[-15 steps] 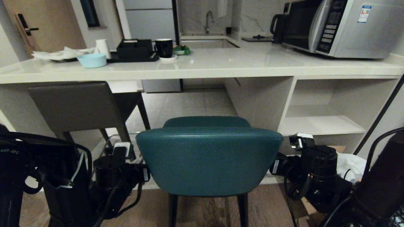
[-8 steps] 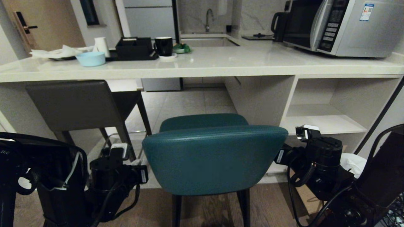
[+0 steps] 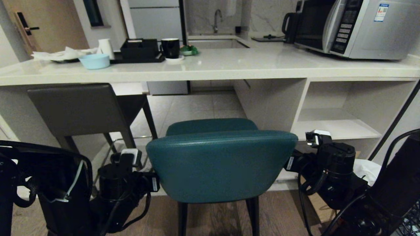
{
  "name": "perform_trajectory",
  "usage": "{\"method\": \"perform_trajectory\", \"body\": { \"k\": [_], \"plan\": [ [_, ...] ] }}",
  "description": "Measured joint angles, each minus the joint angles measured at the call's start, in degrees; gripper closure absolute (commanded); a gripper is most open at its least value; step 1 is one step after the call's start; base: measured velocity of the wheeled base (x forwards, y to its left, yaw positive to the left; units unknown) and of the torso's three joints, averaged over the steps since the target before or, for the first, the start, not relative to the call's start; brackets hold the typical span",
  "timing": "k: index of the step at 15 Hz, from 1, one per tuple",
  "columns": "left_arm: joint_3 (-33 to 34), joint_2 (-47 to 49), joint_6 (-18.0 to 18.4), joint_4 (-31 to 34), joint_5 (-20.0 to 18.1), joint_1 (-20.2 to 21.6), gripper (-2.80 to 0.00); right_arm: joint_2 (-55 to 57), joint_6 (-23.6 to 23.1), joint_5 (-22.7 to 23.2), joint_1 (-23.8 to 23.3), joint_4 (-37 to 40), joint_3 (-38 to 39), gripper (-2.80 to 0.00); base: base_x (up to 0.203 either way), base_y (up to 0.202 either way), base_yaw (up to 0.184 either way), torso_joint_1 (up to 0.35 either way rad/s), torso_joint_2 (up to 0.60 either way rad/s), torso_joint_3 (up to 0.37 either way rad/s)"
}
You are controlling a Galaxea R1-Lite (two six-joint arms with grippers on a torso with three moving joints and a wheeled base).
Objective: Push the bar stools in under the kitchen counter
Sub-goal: Pull the gray chair out from under the dining table
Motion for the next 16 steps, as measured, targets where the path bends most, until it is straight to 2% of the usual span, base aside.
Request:
{"method": "perform_trajectory", "body": {
  "k": [2, 3, 5, 7, 9, 11, 16],
  "plan": [
    [0.77, -1.07, 0.03, -0.53, -0.64, 3.59, 0.0, -0.33, 0.0, 0.16, 0.07, 0.01, 0.35, 0.0, 0.0, 0.0, 0.0, 0.0, 0.0, 0.0],
    [1.82, -2.35, -0.26, -0.49, -2.38, 5.2, 0.0, -0.4, 0.05, 0.07, 0.05, 0.05, 0.47, 0.0, 0.0, 0.0, 0.0, 0.0, 0.0, 0.0],
    [2.83, -5.03, -0.34, -0.49, -9.81, 9.54, 0.0, -0.44, 0.15, -0.02, 0.05, -0.14, 0.48, 0.0, 0.0, 0.0, 0.0, 0.0, 0.0, 0.0],
    [-0.08, -5.97, 0.41, -0.41, -12.74, 11.8, 0.0, -0.47, 0.19, -0.09, 0.2, -0.1, 0.47, 0.0, 0.0, 0.0, 0.0, 0.0, 0.0, 0.0],
    [-4.09, -5.28, 1.38, -0.41, -12.85, 11.22, 0.0, -0.51, 0.22, -0.11, 0.39, -0.17, 0.69, 0.0, 0.0, 0.0, 0.0, 0.0, 0.0, 0.0],
    [-6.89, -4.07, 2.98, -0.4, -12.57, 8.42, 0.0, -0.53, 0.32, -0.22, 0.79, -0.19, 0.86, 0.0, 0.0, 0.0, 0.0, 0.0, 0.0, 0.0],
    [-8.38, -2.03, 4.34, -0.71, -11.33, 1.6, 0.0, 0.02, 0.54, -0.84, 1.88, 0.05, 0.41, 0.0, 0.0, 0.0, 0.0, 0.0, 0.0, 0.0]
  ]
}}
